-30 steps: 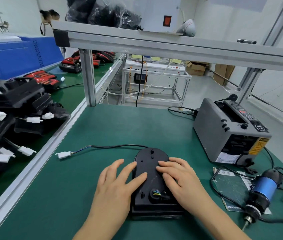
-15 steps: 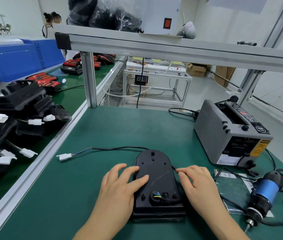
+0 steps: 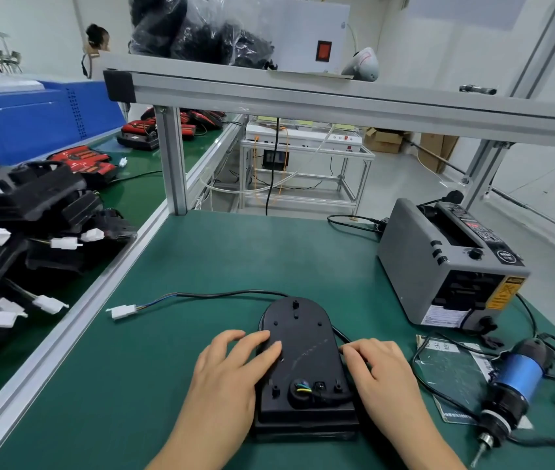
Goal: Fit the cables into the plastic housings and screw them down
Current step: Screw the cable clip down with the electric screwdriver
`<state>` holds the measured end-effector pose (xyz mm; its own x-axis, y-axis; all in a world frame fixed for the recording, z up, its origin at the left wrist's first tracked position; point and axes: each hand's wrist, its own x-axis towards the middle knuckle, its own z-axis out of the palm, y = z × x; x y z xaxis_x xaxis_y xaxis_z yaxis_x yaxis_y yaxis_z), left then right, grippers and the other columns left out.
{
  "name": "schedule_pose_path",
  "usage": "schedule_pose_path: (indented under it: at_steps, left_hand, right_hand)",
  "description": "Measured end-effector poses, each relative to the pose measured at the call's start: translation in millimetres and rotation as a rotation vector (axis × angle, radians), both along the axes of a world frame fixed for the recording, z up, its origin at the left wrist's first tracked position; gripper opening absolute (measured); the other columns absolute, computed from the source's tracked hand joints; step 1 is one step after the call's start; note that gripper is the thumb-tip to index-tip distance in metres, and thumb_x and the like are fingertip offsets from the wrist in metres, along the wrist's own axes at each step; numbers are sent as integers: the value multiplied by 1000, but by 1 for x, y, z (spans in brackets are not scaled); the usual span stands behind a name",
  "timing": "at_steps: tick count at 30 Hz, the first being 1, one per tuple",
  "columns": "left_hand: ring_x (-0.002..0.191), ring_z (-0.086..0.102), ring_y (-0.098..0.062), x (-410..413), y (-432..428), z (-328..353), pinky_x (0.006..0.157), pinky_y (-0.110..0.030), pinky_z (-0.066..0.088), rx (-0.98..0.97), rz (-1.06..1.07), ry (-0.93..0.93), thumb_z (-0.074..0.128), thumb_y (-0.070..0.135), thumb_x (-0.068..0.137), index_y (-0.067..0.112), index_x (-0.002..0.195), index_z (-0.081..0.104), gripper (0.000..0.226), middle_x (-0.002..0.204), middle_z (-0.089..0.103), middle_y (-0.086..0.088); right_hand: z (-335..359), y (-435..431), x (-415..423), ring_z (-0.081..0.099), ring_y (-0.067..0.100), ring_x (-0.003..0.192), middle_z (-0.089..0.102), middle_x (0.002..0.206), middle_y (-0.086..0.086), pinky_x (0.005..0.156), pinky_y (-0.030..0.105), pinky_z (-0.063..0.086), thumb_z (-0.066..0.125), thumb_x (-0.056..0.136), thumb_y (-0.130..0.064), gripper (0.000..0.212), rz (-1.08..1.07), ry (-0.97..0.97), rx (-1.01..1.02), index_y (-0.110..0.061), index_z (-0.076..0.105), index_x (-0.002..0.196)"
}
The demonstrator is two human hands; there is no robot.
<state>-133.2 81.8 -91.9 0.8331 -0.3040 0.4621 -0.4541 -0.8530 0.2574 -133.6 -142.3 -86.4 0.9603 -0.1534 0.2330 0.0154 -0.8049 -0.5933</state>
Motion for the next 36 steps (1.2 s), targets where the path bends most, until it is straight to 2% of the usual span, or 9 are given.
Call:
schedule_pose_path:
  at_steps: [10,14,18,22,25,29,31,33,36]
  left_hand:
    - [107,57,-24,-1,-1,15,85,-41,50,36,-79,136,64,-10,57,39,112,69,74,122,62,11]
    - [131,23,-6,2,3,15,111,-30,22,-20,-81,187,47,-3,85,46,139,38,73,146,23,31]
    - [99,66,-24,-1,1,22,84,-38,53,122,-68,179,79,-7,36,31,107,73,81,114,68,11]
    - [99,66,-25,-1,1,25,89,-38,50,143,-76,171,74,-7,44,30,107,73,73,113,69,10]
    - [128,35,-8,1,5,28,108,-30,30,9,-116,291,56,-4,77,38,136,48,72,141,34,32]
    - [130,9,5,6,11,16,110,-17,8,-53,-101,273,32,-1,89,49,144,21,75,138,-1,47]
    - [136,17,-2,2,8,17,113,-25,16,19,-80,251,42,-2,84,48,144,22,81,144,6,41]
    - [123,50,-14,-2,5,23,101,-34,43,95,-99,250,67,-7,60,36,137,49,89,141,41,26]
    - [100,68,-22,-2,6,17,90,-32,43,168,-111,51,53,-4,56,28,113,71,68,117,68,11]
  right_hand:
    - [-3,0,-3,45,10,93,61,82,-19,84,30,37,49,96,-25,22,1,-38,25,-28,69,88]
    - [-5,0,-6,46,8,93,60,80,-20,83,29,38,50,96,-23,22,10,-56,41,-29,69,89]
    - [-4,1,-5,47,9,92,62,81,-19,84,30,38,50,95,-21,22,11,-65,43,-29,70,89]
    - [-4,1,-6,47,9,94,62,83,-19,86,31,39,50,95,-22,22,7,-62,53,-29,70,90]
    - [-4,1,-7,46,9,94,62,83,-18,86,32,39,49,95,-23,22,2,-61,57,-29,70,90]
    - [-4,2,-7,46,6,94,61,82,-20,87,31,38,50,96,-24,22,1,-67,63,-30,70,91]
    - [-4,2,-7,45,5,94,60,81,-21,88,31,38,49,96,-24,22,3,-68,66,-31,69,91]
    - [-4,2,-7,45,5,94,60,81,-21,88,31,39,49,96,-24,22,7,-69,66,-31,69,92]
    - [-3,2,-7,45,5,95,59,82,-21,88,30,38,49,96,-25,22,8,-73,66,-31,69,93]
